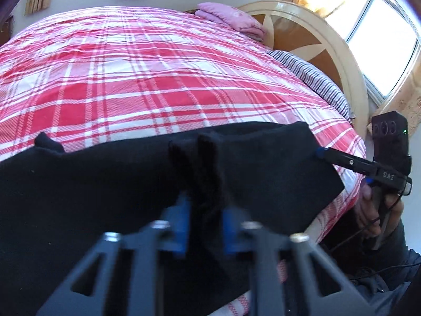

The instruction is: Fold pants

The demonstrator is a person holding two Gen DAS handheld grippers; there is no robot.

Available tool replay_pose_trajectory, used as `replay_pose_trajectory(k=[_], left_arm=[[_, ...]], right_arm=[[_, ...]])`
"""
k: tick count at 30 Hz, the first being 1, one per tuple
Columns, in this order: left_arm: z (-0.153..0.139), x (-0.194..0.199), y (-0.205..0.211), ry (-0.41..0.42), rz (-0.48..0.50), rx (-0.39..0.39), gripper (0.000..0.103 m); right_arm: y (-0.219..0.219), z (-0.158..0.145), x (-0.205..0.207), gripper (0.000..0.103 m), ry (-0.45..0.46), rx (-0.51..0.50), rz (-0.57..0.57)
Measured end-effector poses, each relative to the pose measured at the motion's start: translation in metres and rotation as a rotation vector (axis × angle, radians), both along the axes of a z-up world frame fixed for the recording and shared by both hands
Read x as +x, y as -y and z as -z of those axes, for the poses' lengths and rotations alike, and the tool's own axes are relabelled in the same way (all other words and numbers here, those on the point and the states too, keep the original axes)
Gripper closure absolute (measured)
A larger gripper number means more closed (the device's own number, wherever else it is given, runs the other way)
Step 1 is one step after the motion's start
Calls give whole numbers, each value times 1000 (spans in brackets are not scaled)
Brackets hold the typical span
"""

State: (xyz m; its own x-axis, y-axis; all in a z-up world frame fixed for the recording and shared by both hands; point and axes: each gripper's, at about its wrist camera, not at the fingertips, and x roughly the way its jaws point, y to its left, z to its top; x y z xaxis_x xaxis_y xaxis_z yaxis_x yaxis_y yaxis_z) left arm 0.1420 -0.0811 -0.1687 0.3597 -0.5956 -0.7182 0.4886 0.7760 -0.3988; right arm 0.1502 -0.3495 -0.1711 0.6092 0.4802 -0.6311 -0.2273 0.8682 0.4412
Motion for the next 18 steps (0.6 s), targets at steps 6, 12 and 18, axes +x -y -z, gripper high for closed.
replay_pose_trajectory(k=[6, 12, 18], left_arm=[[-23, -8, -19, -21, 4, -72, 91], [-13, -3, -41, -72, -50, -48, 91], [9, 1, -38, -94, -55, -51, 85]], right_arm=[[4, -5, -5, 59, 38, -6, 19], [-6, -11, -11, 59, 76, -18, -56], [-25, 21, -3, 59, -82, -91, -189]])
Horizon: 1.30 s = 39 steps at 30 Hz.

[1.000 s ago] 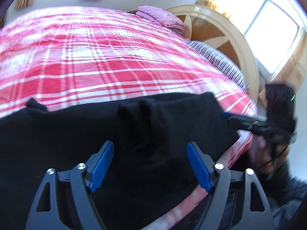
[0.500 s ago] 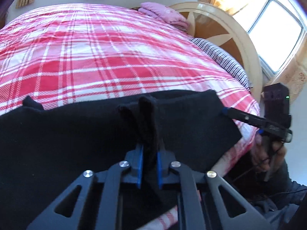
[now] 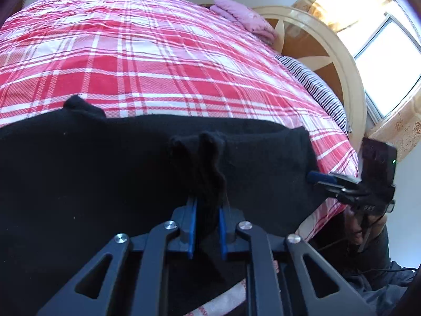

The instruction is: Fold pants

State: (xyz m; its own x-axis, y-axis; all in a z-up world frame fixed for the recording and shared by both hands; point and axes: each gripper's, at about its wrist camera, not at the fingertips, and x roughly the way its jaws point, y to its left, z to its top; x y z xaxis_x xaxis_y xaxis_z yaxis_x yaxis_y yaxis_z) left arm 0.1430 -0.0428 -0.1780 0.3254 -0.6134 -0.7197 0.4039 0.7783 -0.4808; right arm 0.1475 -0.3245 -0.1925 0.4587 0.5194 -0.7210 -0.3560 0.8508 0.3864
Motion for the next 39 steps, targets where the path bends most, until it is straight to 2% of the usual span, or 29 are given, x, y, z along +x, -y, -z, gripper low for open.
replay_pose_trajectory(k=[2, 4, 6, 7, 8, 10, 12, 13, 14, 17, 19, 21, 26, 29, 34, 37, 39], left_arm=[[-5, -3, 2, 15, 13, 15, 83], [-12, -6, 3, 38, 9, 31, 72], [-17, -9, 5, 78, -9, 68, 43], [-19, -10, 6, 104, -20, 88, 38], [-21, -12, 7, 128, -23, 111, 34], [-21, -15, 13, 168, -26, 196, 34], [-21, -16, 16, 205, -22, 257, 34], [-21, -16, 17, 226, -25, 293, 34], [-21, -16, 18, 245, -28, 316, 34], [-22, -12, 17, 268, -45, 338, 34], [-22, -9, 16, 273, -60, 346, 33], [-23, -5, 14, 282, -76, 360, 29], [-22, -2, 12, 286, -98, 371, 27], [-19, -2, 14, 280, -93, 382, 26], [-17, -2, 13, 272, -92, 378, 25], [-17, -3, 13, 277, -87, 384, 25], [-17, -3, 12, 273, -87, 382, 25]], right_arm=[[5, -8, 0, 59, -11, 20, -12], [9, -23, -8, 59, 33, 3, -29], [12, -30, -19, 59, 49, 6, -98], [12, -28, -22, 59, 36, -4, -121], [11, -18, -24, 59, -12, -58, -141], [11, -3, -23, 59, -49, -109, -147], [18, -4, -22, 59, -44, -46, -134], [19, -8, -20, 59, -45, -40, -129], [19, -18, -23, 59, -5, -51, -119], [15, -40, -20, 59, 106, -74, -61], [16, -44, -10, 59, 124, -32, -29], [18, -44, 6, 59, 137, -2, 9], [17, -30, 47, 59, 101, 7, 84], [21, -14, 61, 59, 37, 15, 107], [25, -22, 54, 59, 79, 24, 115], [19, -35, 43, 59, 142, -25, 144], [6, -44, 36, 59, 182, -48, 116]])
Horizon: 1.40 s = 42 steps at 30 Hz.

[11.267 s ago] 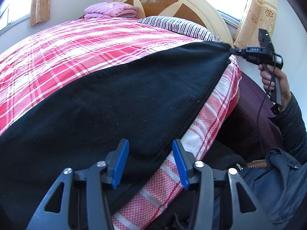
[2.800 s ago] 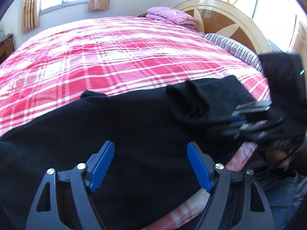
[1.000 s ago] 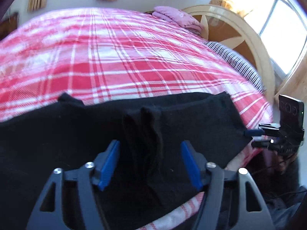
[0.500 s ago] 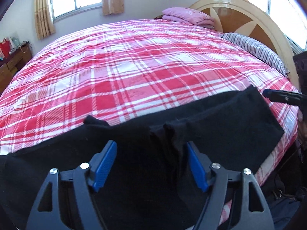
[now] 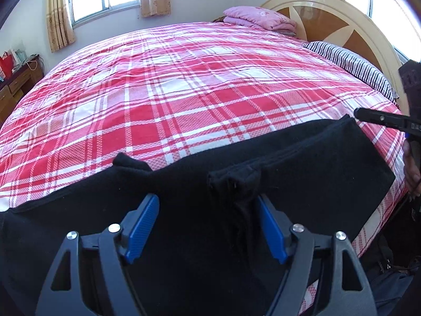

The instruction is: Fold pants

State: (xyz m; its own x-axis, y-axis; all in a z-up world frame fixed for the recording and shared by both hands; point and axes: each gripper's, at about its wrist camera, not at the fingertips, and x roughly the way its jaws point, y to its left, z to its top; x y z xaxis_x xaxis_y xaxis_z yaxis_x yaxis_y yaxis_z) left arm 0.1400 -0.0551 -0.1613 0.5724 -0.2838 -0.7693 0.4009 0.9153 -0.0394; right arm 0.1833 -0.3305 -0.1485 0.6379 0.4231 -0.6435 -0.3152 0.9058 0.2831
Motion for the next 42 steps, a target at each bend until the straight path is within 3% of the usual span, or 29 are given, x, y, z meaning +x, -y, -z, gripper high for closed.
replay_pose_trajectory(k=[5, 16, 19, 20, 22, 27, 31, 34, 38, 40, 42], left_arm=[[-4, -2, -7, -10, 2, -17, 25], [-18, -10, -81, 32, -135, 15, 25], [-20, -15, -105, 42, -177, 30, 25], [-20, -16, -115, 45, -197, 34, 25], [-22, -17, -132, 53, -231, 46, 25], [-31, -20, -189, 98, -374, 86, 25], [-34, -20, -234, 129, -499, 94, 25], [-25, -20, -256, 101, -543, 54, 25], [-5, -16, -268, 43, -551, -10, 25], [1, -19, -271, 27, -544, -73, 25], [1, -19, -268, 37, -528, -68, 25]], right_arm=[[-59, -10, -20, 59, 53, -94, -150], [-167, 26, -43, 59, -75, -20, -513], [-188, 52, -44, 59, -191, -70, -579], [-193, 62, -45, 59, -220, -98, -587], [-192, 60, -47, 59, -194, -88, -582], [-186, 38, -48, 59, -141, 36, -582], [-204, 57, -40, 59, -218, -13, -579], [-203, 58, -36, 59, -218, 13, -551], [-189, 40, -51, 59, -93, -81, -474], [-180, 36, -54, 59, -82, -80, -450], [-172, 32, -54, 59, -85, -57, -415]])
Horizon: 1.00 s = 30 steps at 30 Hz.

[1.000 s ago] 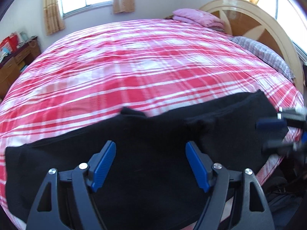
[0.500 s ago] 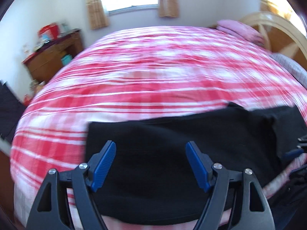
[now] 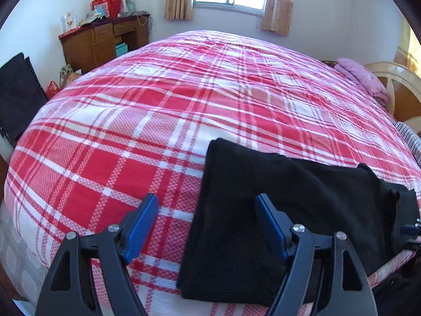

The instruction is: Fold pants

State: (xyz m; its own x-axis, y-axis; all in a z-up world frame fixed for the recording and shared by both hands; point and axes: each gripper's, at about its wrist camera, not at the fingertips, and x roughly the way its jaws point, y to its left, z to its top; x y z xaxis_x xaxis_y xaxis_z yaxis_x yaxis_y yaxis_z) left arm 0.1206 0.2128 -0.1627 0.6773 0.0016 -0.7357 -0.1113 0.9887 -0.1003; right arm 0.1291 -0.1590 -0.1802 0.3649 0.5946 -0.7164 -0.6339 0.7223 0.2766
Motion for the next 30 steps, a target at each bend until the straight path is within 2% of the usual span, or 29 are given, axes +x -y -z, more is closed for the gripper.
replay_pose_trajectory(k=[7, 8, 10, 12, 14, 16, 18, 21, 23, 26, 28, 30], left_arm=[[2, 2, 3, -31, 64, -2, 28], [2, 2, 3, -35, 67, -4, 32], [-1, -1, 5, -33, 87, -37, 58], [-3, -2, 9, -32, 86, -47, 66], [-2, -1, 11, -37, 95, -42, 68], [0, -1, 3, -35, 85, -99, 70], [-1, -2, -6, -26, 84, -163, 82], [-3, -5, -18, -3, 86, -281, 84], [-6, -5, -19, 14, 94, -316, 84], [-22, -9, -18, 59, 128, -409, 85], [-35, -11, -14, 86, 153, -450, 85], [-51, -15, -5, 114, 182, -452, 85]], right_arm=[[32, 2, 23, 59, -41, 72, 139], [37, 3, 26, 59, -53, 88, 161], [48, 6, 32, 59, -75, 123, 207], [54, 7, 37, 59, -91, 147, 247], [63, 9, 42, 59, -105, 172, 284], [65, 9, 43, 59, -106, 181, 299], [66, 8, 42, 59, -96, 180, 306], [63, 6, 40, 59, -80, 166, 301], [64, 5, 38, 59, -67, 158, 301], [68, -2, 35, 59, -39, 145, 313], [74, -6, 34, 59, -23, 131, 332], [82, -11, 32, 59, -5, 114, 364]])
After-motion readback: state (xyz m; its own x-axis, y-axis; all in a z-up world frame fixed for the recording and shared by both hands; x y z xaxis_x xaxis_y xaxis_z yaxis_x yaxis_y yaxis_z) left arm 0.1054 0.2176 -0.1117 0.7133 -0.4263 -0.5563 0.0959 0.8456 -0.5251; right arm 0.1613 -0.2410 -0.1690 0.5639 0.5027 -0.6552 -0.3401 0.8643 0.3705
